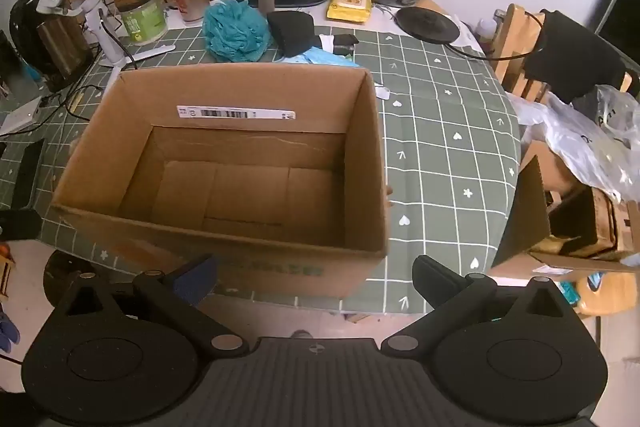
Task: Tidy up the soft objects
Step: 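Move both tools over the open cardboard box toward the table items, then reach the right gripper to the blue wet-wipes pack and close on it, then lift the blue wipes pack with the right gripper while the left grasps the black box, then carry both packs to the cardboard box and open both grippers inside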
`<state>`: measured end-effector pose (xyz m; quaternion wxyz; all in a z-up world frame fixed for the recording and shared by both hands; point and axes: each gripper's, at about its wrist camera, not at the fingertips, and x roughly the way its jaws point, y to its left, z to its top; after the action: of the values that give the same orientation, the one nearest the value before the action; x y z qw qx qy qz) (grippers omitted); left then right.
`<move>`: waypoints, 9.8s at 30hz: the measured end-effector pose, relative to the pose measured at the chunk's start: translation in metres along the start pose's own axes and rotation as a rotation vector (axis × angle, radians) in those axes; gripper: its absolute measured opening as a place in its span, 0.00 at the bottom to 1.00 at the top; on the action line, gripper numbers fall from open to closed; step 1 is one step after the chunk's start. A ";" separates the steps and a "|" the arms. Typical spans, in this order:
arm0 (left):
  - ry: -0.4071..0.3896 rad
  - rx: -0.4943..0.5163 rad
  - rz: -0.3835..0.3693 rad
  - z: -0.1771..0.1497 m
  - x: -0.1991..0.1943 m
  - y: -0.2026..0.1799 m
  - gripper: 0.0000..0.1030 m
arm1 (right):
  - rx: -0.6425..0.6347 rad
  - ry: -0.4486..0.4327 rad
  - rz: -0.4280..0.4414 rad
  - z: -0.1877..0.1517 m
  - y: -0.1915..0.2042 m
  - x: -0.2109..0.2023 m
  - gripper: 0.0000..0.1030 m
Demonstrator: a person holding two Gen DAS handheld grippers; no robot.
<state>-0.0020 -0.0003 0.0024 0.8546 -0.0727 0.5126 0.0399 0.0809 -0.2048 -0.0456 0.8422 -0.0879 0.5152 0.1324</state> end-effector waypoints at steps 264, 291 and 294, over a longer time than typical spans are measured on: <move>0.097 0.052 -0.126 0.174 0.213 0.055 0.45 | -0.062 -0.246 0.188 0.146 -0.117 0.084 0.64; -0.087 0.027 -0.158 0.147 0.085 0.015 0.45 | -0.042 -0.268 0.385 0.122 -0.084 0.034 0.64; -0.083 0.028 -0.167 0.137 0.080 0.010 0.45 | -0.045 -0.246 0.399 0.116 -0.077 0.034 0.64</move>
<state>0.1535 0.0319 -0.0053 0.8765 -0.1017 0.4693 -0.0355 0.2175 -0.2404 -0.0228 0.8537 0.0139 0.4126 0.3174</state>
